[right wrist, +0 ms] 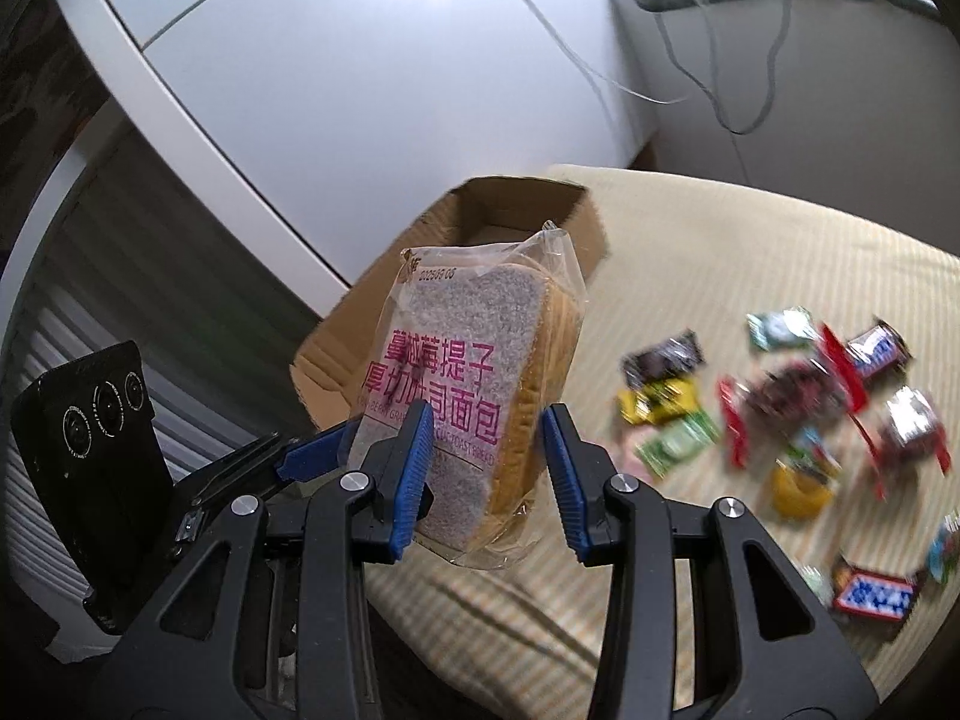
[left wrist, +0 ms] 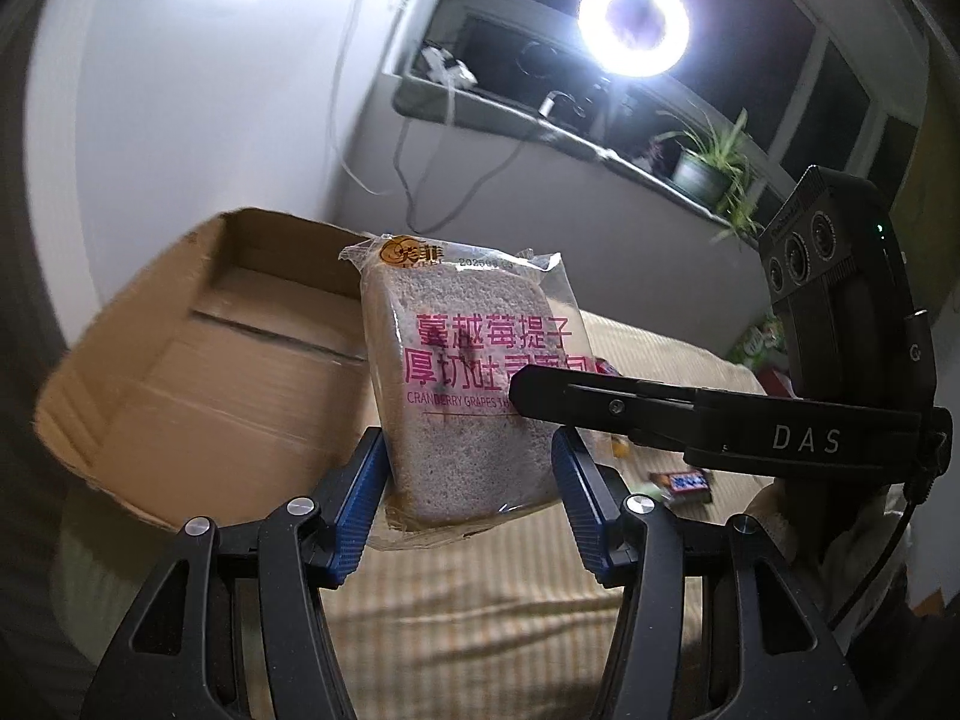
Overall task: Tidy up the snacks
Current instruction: 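Carry the bread loaf with the left tool into the cardboard box and release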
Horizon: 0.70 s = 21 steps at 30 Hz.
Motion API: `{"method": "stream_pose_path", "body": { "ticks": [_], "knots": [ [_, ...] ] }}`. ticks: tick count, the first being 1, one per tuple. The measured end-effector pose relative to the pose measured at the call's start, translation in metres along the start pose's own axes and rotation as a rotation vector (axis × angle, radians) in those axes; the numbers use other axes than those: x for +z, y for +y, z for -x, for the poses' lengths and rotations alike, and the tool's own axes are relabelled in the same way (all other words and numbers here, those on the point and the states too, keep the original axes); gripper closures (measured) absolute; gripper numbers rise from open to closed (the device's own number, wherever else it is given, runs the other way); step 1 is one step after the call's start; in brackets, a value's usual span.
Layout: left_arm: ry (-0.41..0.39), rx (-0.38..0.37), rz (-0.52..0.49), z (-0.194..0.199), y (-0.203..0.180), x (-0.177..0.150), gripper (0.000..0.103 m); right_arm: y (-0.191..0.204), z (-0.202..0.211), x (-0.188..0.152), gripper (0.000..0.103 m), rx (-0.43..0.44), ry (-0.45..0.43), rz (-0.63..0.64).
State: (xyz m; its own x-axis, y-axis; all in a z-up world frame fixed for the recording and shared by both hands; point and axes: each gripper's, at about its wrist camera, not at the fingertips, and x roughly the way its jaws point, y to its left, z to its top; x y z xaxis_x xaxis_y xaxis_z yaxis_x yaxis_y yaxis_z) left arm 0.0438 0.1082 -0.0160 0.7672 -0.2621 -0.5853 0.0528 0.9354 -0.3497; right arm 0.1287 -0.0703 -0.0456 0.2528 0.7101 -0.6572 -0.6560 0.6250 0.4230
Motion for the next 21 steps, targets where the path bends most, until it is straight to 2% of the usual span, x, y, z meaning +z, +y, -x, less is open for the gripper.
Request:
{"method": "stream_pose_path", "body": {
  "ticks": [11, 21],
  "knots": [
    [-0.034, 0.081, 0.079, 0.007, 0.053, 0.008, 0.049, 0.038, -0.058, 0.029, 0.062, 0.045, 0.056, 0.074],
    [-0.016, 0.119, 0.129, -0.003, 0.079, 0.007, 0.049, 0.045, -0.098, 0.038, 0.062, 0.05, 0.108, 0.096]
  ]
}}
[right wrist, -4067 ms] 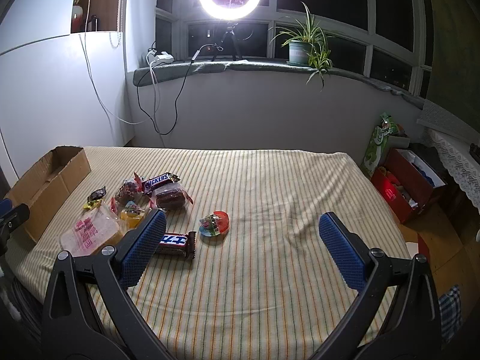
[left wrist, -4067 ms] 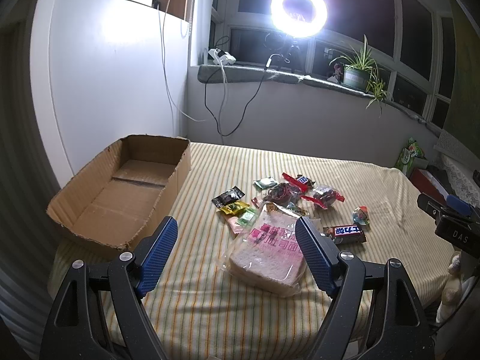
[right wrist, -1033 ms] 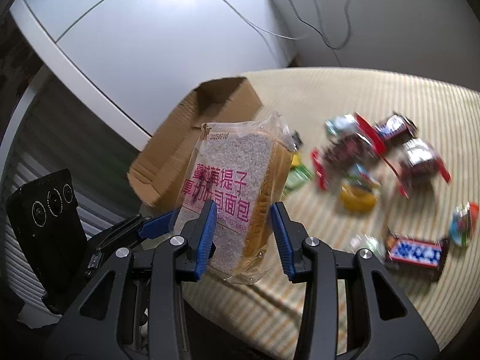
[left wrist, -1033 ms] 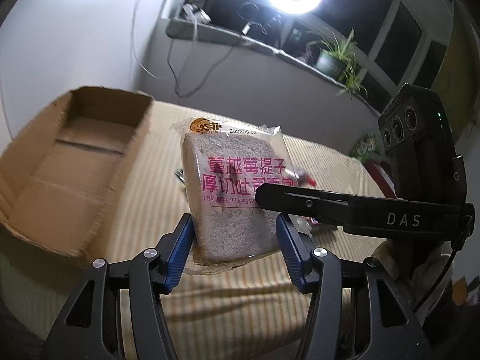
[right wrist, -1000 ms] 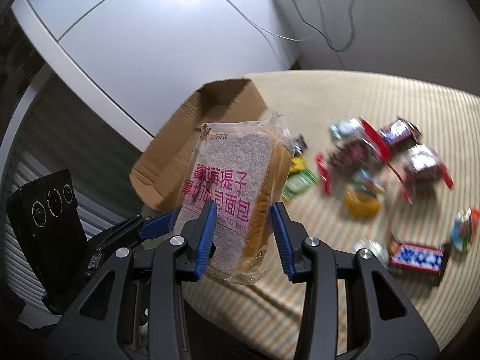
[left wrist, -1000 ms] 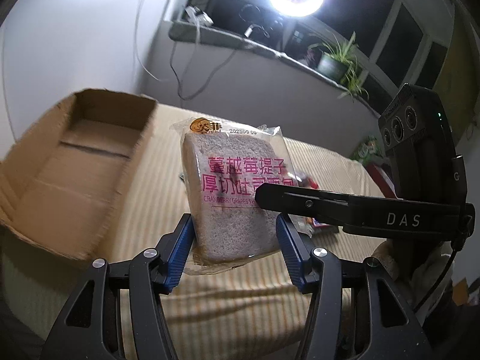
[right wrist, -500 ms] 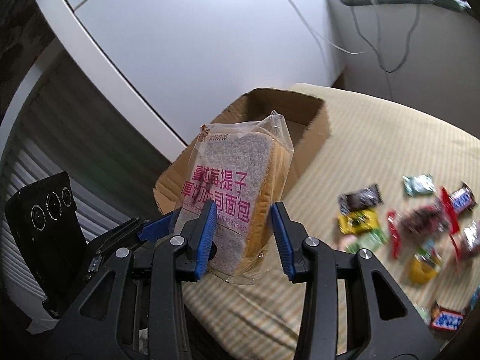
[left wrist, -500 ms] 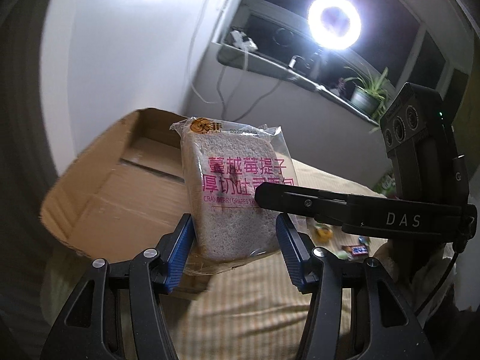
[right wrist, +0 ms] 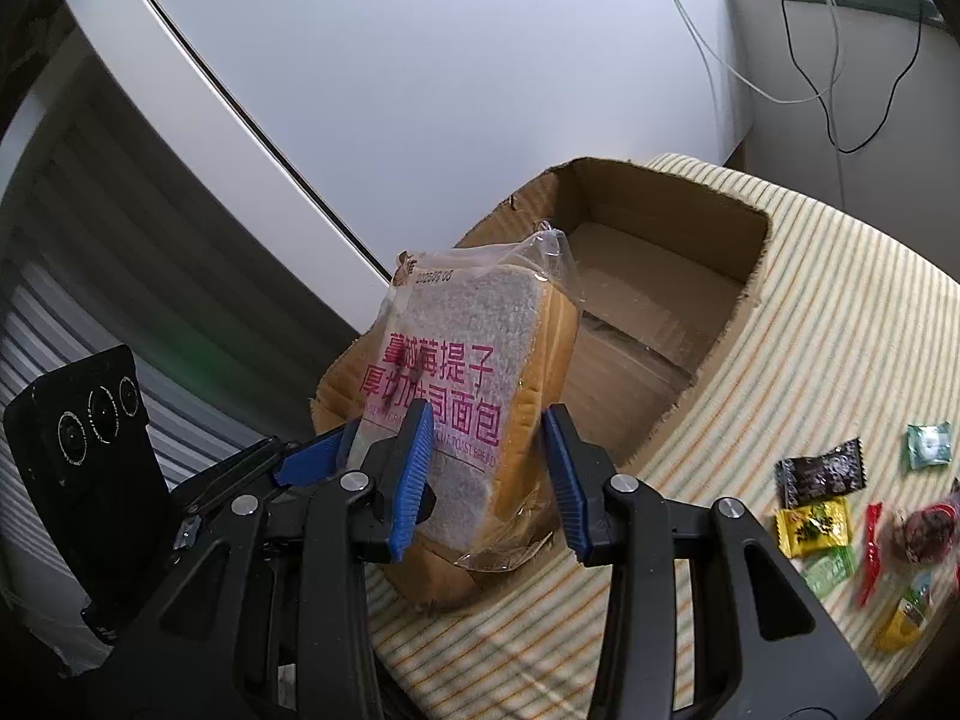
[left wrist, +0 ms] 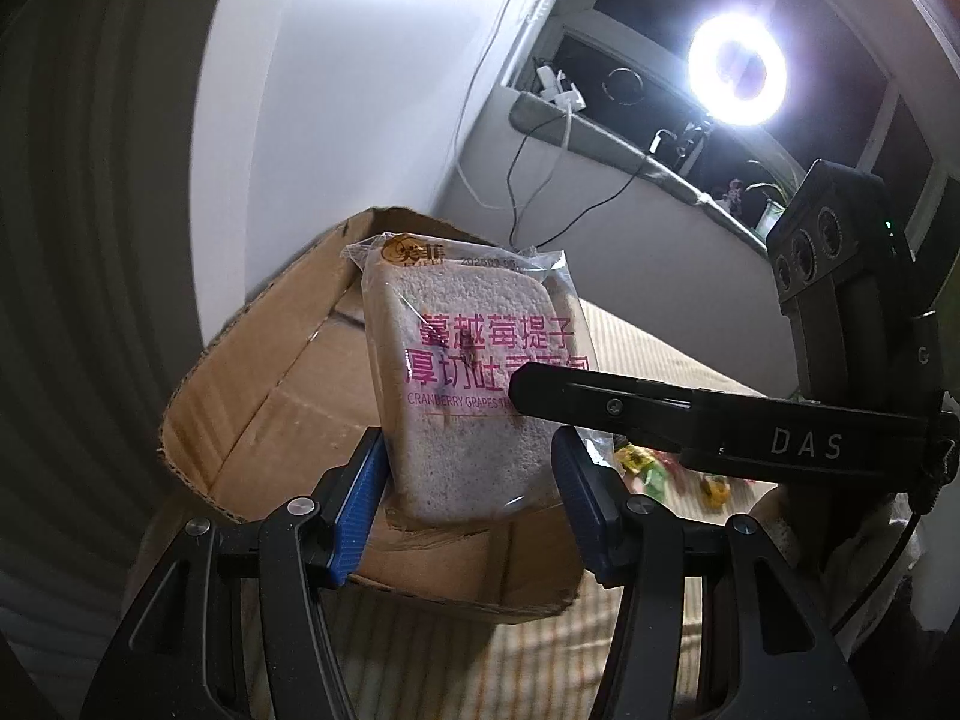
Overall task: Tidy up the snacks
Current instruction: 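Carry the bread loaf with the left tool into the cardboard box and release, then grasp the blue-wrapped chocolate bar with the right tool while the left tool grasps a small green candy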
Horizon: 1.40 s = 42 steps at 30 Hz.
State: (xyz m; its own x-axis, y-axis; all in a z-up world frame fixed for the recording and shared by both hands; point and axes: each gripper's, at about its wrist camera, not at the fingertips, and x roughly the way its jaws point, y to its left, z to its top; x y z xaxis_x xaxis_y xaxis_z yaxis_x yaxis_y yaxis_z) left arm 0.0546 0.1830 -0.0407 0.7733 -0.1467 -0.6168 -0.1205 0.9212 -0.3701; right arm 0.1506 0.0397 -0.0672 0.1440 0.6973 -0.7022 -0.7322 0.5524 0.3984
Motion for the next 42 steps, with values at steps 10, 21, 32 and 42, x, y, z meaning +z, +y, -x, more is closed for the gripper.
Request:
{"method": "stream_pose_path", "body": {
  "ticks": [10, 21, 32, 42],
  "knots": [
    [0.019, 0.013, 0.003, -0.009, 0.006, 0.003, 0.049, 0.0, -0.01, -0.003, 0.062, -0.018, 0.014, 0.011],
    [0.007, 0.062, -0.008, 0.001, 0.004, 0.0, 0.049, 0.004, 0.0, -0.005, 0.062, -0.069, -0.006, 0.039],
    [-0.016, 0.073, -0.048, 0.014, -0.018, -0.004, 0.049, -0.004, 0.043, -0.021, 0.042, -0.162, -0.092, 0.068],
    [0.0, 0.001, -0.1, 0.008, -0.052, -0.017, 0.046, -0.041, 0.103, -0.059, 0.039, -0.221, -0.185, 0.054]
  ]
}}
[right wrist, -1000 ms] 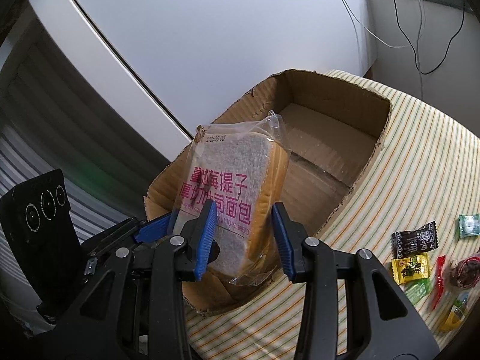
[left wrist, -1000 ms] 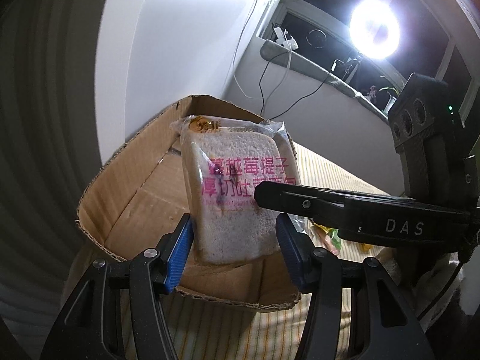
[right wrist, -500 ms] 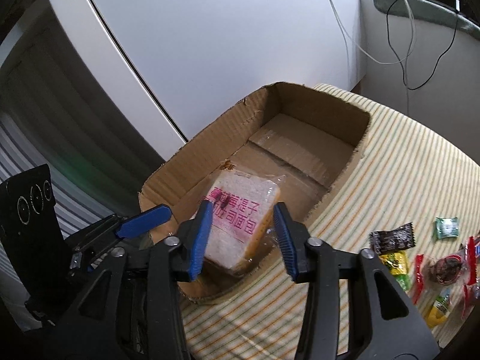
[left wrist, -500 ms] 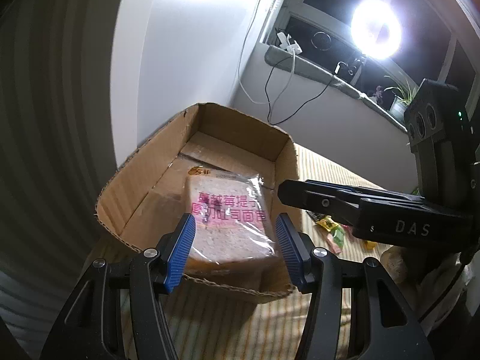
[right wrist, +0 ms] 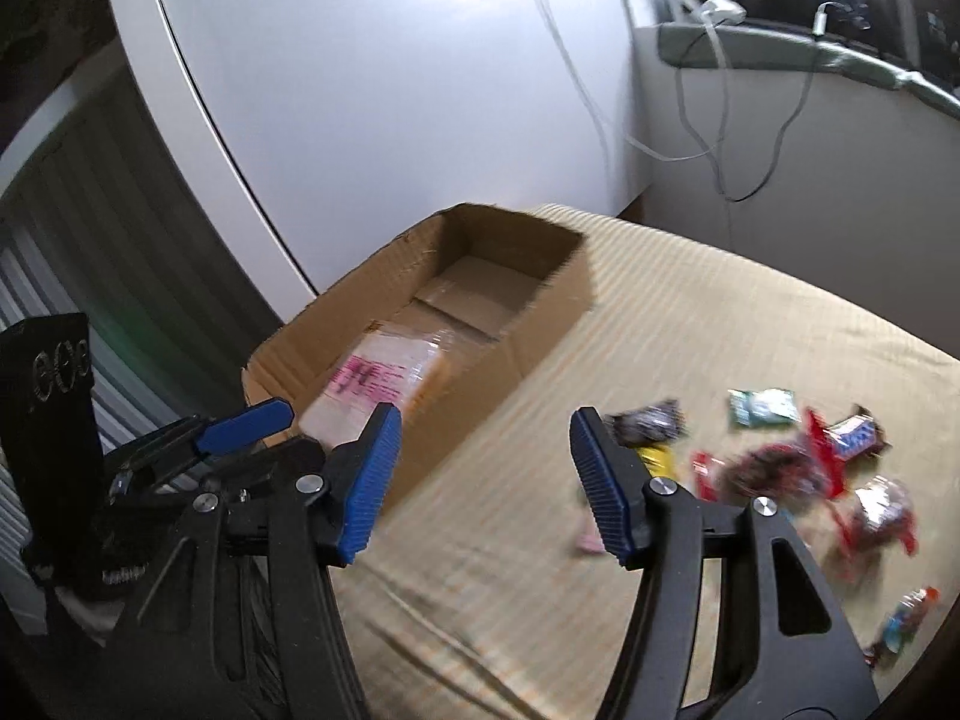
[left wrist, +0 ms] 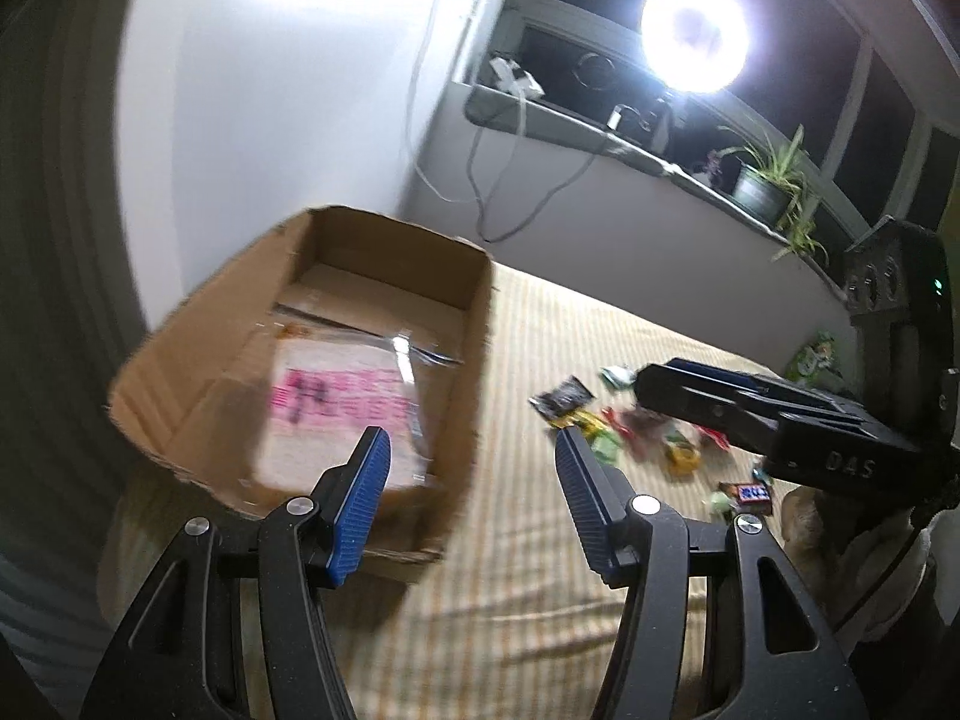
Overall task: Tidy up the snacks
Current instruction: 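Grasp the blue-wrapped chocolate bar with the right tool while the left tool grasps a small green candy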
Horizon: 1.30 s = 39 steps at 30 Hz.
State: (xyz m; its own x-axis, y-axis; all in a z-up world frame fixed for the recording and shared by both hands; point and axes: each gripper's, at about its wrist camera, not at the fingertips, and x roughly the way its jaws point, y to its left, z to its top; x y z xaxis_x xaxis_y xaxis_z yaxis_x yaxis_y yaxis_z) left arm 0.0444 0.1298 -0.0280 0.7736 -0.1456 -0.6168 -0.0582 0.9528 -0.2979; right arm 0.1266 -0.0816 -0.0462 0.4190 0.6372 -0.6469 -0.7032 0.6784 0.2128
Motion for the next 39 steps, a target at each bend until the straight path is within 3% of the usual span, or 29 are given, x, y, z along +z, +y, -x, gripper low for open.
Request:
{"method": "stream_pose_path", "body": {
  "ticks": [3, 11, 16, 20, 25, 28, 39],
  "knots": [
    [0.032, -0.035, -0.03, -0.008, -0.017, -0.005, 0.046, -0.015, 0.02, -0.013, 0.027, -0.06, -0.014, 0.027],
    [0.093, -0.123, -0.088, -0.025, -0.059, -0.018, 0.046, -0.074, 0.07, -0.06, 0.027, -0.245, 0.069, 0.091],
    [0.138, -0.18, -0.121, -0.038, -0.085, -0.024, 0.046, -0.101, 0.082, -0.083, 0.029, -0.276, 0.146, 0.121],
    [0.181, -0.23, -0.166, -0.051, -0.11, -0.03, 0.048, -0.11, 0.08, -0.093, 0.039, -0.27, 0.204, 0.166],
    [0.237, -0.273, -0.214, -0.071, -0.139, -0.04, 0.059, -0.112, 0.067, -0.093, 0.042, -0.237, 0.242, 0.214],
    [0.266, -0.287, -0.233, -0.082, -0.148, -0.042, 0.062, -0.114, 0.056, -0.091, 0.049, -0.217, 0.265, 0.234],
    [0.319, -0.286, -0.297, -0.107, -0.162, -0.046, 0.065, -0.12, 0.045, -0.095, 0.049, -0.145, 0.313, 0.253]
  ]
}}
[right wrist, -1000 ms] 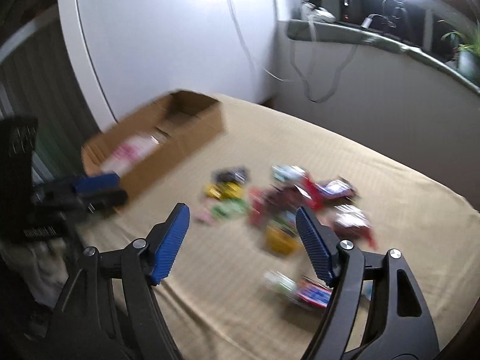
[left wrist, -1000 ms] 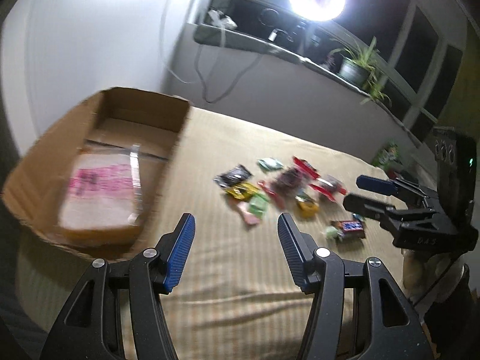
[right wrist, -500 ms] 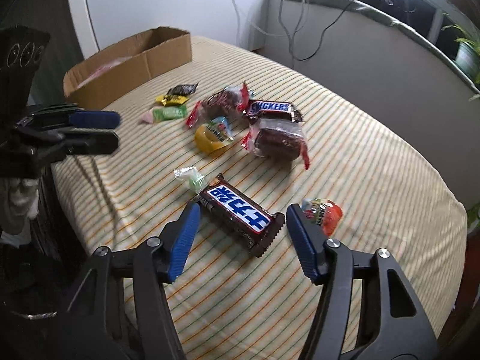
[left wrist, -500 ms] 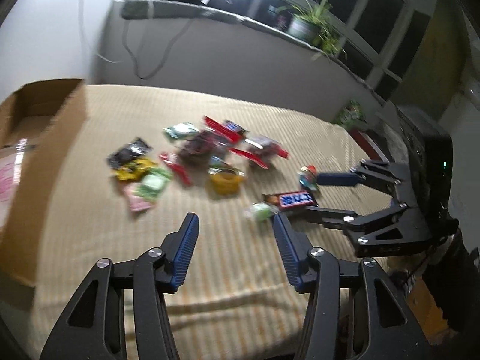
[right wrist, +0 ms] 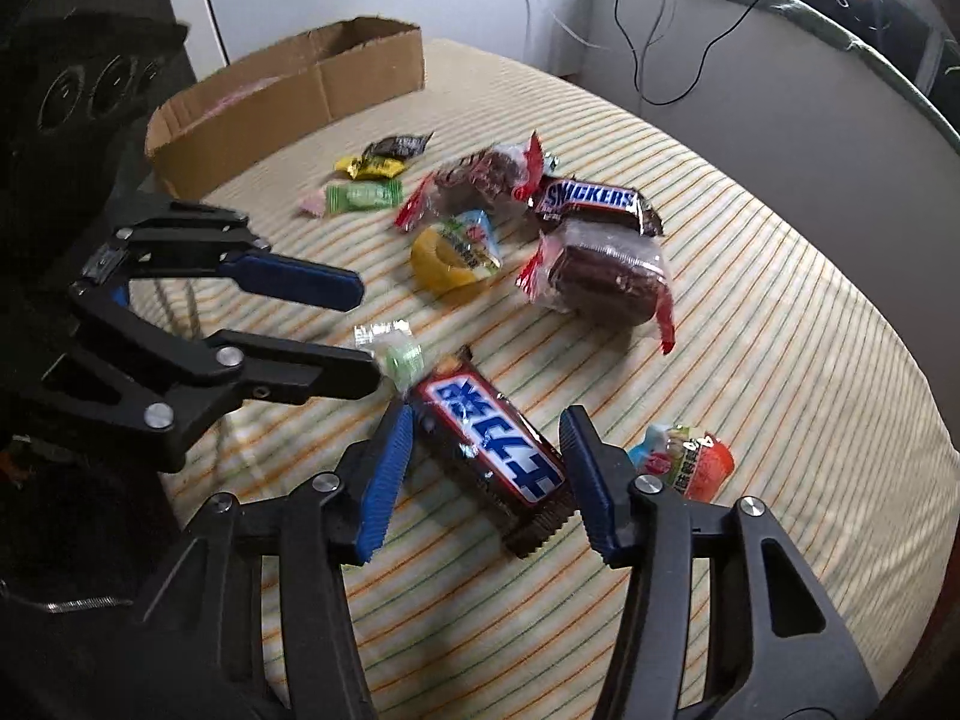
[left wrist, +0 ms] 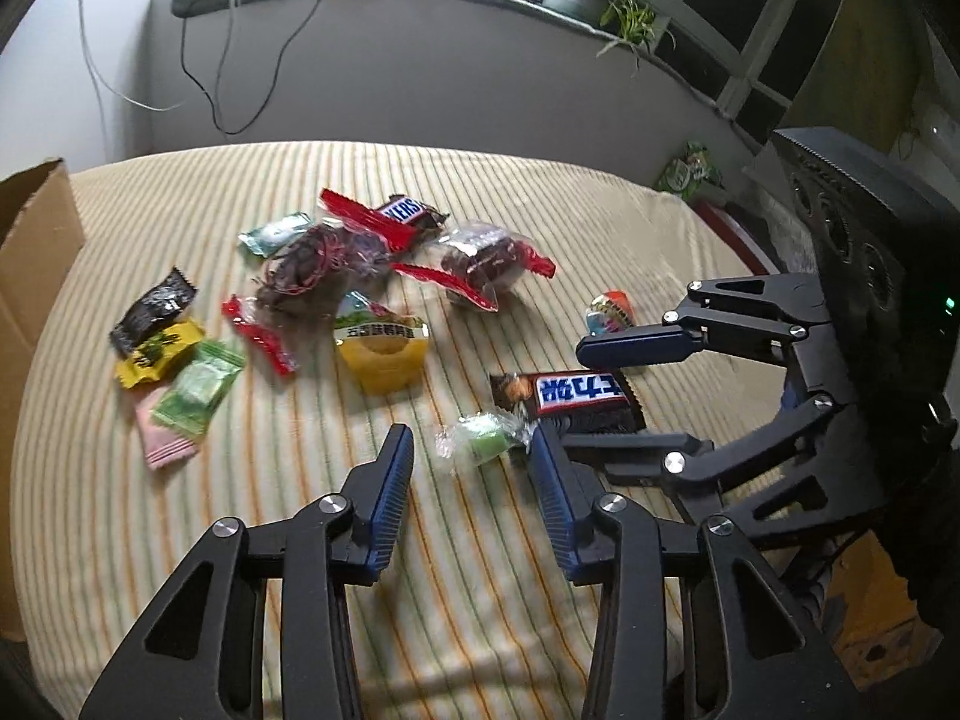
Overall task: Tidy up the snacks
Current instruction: 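Grasp the blue-wrapped chocolate bar with the right tool while the left tool grasps a small green candy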
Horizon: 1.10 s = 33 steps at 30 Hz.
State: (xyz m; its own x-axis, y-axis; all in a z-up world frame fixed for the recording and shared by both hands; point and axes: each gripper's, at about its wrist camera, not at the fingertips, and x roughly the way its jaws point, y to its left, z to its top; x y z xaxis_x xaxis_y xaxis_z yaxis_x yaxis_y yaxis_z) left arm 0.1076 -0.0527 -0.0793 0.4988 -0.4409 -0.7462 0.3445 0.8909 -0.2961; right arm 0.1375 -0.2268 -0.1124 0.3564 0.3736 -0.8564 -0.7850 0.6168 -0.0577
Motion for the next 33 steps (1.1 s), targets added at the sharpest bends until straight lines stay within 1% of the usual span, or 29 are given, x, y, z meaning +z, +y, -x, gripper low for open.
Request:
{"method": "stream_pose_path", "body": {
  "ticks": [1, 3, 4, 6, 9, 10, 12, 15, 18, 23, 33],
  "knots": [
    [0.004, 0.003, -0.005, -0.002, 0.0, 0.0, 0.067, 0.0, -0.001, -0.001, 0.049, -0.005, 0.006, 0.004],
    [0.009, 0.011, -0.012, -0.005, -0.001, 0.0, 0.068, -0.001, -0.005, -0.002, 0.052, -0.008, 0.017, 0.002],
    [0.01, 0.013, -0.016, -0.007, -0.003, -0.001, 0.07, -0.002, -0.007, -0.003, 0.056, -0.007, 0.025, 0.003],
    [0.009, 0.027, -0.029, -0.008, -0.005, -0.001, 0.076, -0.005, -0.011, -0.004, 0.057, -0.004, 0.031, -0.006],
    [0.009, 0.029, -0.033, -0.01, -0.005, 0.0, 0.079, -0.01, -0.011, -0.004, 0.066, 0.009, 0.021, -0.034],
    [0.009, 0.03, -0.034, -0.011, -0.004, 0.001, 0.08, -0.01, -0.011, -0.005, 0.067, 0.011, 0.02, -0.036],
    [0.001, 0.036, -0.04, -0.008, -0.004, 0.003, 0.08, -0.009, -0.013, -0.004, 0.067, 0.005, 0.022, -0.029],
    [-0.014, 0.051, -0.053, -0.008, -0.005, 0.006, 0.08, -0.009, -0.012, -0.005, 0.072, -0.009, 0.029, -0.026],
    [-0.014, 0.065, -0.062, -0.011, -0.006, 0.011, 0.077, -0.012, -0.011, -0.007, 0.072, -0.028, 0.034, -0.05],
    [-0.003, 0.056, -0.082, -0.02, -0.01, 0.017, 0.077, -0.021, -0.006, -0.015, 0.072, -0.049, 0.032, -0.106],
    [0.012, 0.098, -0.099, -0.045, -0.02, 0.03, 0.077, -0.029, -0.002, -0.02, 0.072, -0.063, 0.024, -0.152]
  ]
}}
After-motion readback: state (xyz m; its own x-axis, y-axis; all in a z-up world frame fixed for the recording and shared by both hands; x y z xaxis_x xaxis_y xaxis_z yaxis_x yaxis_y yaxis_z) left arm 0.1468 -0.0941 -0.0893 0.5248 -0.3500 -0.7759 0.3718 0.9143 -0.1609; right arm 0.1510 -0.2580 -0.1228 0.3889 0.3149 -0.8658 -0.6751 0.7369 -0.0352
